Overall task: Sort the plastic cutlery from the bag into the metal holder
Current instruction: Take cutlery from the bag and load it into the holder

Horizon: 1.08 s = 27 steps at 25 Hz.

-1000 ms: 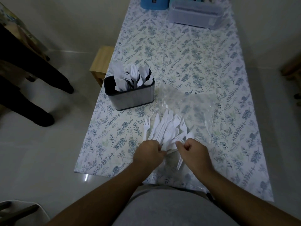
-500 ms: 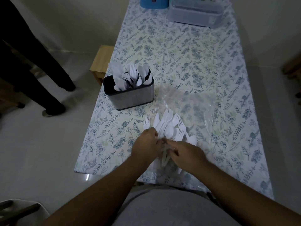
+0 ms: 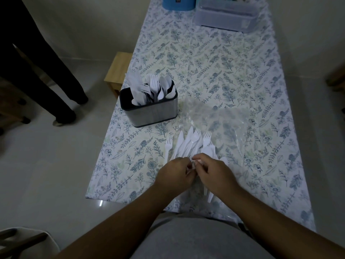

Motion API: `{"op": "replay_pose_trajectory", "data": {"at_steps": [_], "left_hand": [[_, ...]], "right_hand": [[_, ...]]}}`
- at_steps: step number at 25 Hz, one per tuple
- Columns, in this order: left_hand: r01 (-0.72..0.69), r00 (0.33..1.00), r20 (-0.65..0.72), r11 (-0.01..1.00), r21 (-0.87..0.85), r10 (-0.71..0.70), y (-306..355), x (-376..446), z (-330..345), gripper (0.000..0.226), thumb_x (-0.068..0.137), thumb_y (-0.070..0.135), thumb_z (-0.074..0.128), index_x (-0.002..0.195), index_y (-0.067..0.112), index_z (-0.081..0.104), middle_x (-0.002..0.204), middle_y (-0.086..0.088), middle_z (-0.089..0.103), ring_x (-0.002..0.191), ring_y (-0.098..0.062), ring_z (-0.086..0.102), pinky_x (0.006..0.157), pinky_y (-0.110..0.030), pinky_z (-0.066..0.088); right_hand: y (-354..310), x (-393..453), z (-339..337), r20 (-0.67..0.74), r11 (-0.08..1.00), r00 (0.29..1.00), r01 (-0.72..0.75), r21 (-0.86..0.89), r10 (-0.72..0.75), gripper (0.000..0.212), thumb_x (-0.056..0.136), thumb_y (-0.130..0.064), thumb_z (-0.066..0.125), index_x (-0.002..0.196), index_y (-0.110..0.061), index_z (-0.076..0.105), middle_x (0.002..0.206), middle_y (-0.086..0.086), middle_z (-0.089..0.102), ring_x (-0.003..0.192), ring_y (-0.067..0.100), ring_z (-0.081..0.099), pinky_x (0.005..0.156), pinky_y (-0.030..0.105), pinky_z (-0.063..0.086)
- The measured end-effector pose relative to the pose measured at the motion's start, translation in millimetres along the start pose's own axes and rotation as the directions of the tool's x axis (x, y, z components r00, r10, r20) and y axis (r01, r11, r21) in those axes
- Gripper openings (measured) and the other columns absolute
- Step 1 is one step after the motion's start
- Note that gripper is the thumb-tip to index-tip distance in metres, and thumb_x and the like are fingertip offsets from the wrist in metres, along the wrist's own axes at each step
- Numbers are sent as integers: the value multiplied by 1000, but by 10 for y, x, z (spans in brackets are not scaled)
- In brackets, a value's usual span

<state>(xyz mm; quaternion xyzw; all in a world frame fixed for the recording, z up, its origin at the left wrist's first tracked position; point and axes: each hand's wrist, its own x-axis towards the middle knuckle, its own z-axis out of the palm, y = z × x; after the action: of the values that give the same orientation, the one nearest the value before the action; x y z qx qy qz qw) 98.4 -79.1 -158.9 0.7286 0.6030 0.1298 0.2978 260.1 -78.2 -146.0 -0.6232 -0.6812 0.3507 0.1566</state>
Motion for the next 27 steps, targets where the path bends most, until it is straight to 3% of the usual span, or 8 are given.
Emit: {"op": "replay_pose_trajectory", "data": {"at_steps": [2,4,6,9,14,20,24,27], "left_hand": [[17,999,-32,999,-37,-18,-61,-10,-15,26,91,41,51,83,18,60,76,2,59,63,-16,54,57,-29,46],[105,990,-82,992,-73,-111,-150,21,-70,22,87,36,57,84,15,59,79,0,57,66,-16,53,57,-29,45],[203,972,-110,977,-64,-209,-213,75,-152,21,86,30,62,96,12,59,91,-3,57,75,-18,56,63,-28,47],[281,958,-53,960,7,-280,-170,192,-239,45,86,45,65,112,9,57,102,-7,58,91,-23,61,78,-38,56],[328,938,42,923,200,-343,18,386,-194,75,80,73,60,117,7,54,106,-9,58,99,-25,62,77,-35,53],[280,939,138,935,217,-314,22,620,-246,47,76,53,77,86,12,55,75,2,49,81,-21,61,64,-28,46],[337,916,183,933,128,-356,-74,699,-264,43,63,42,87,80,8,66,71,0,62,70,-19,66,64,-30,58],[312,916,220,940,140,-337,-93,693,-268,45,62,43,88,81,9,64,72,0,62,69,-18,63,59,-27,52]], "right_hand": [[-56,70,9,115,997,993,40,-63,-33,34,104,-42,43,133,-41,60,99,-13,75,79,0,64,72,25,53],[-100,154,24,191,986,982,19,-167,13,37,103,-46,39,132,-39,61,111,-9,75,93,12,69,82,35,56],[-98,186,43,178,981,979,-62,-182,95,36,102,-43,41,128,-33,63,109,-4,75,93,18,69,83,38,57],[-31,149,36,85,970,967,-241,10,239,33,102,-37,48,126,-23,65,106,0,74,88,16,68,84,34,56],[38,143,1,9,918,931,-363,163,366,20,100,-32,51,90,-25,67,83,-1,70,75,15,65,72,33,54],[50,152,-12,40,875,910,-407,262,412,17,99,-30,55,108,-26,69,94,-7,68,77,1,61,60,17,45],[85,176,-30,52,858,901,-427,286,431,20,97,-29,56,110,-25,71,92,-7,70,80,7,65,62,21,47],[91,198,-36,78,848,897,-437,299,435,18,96,-29,56,105,-27,71,89,-5,71,79,13,68,65,27,52]]}}
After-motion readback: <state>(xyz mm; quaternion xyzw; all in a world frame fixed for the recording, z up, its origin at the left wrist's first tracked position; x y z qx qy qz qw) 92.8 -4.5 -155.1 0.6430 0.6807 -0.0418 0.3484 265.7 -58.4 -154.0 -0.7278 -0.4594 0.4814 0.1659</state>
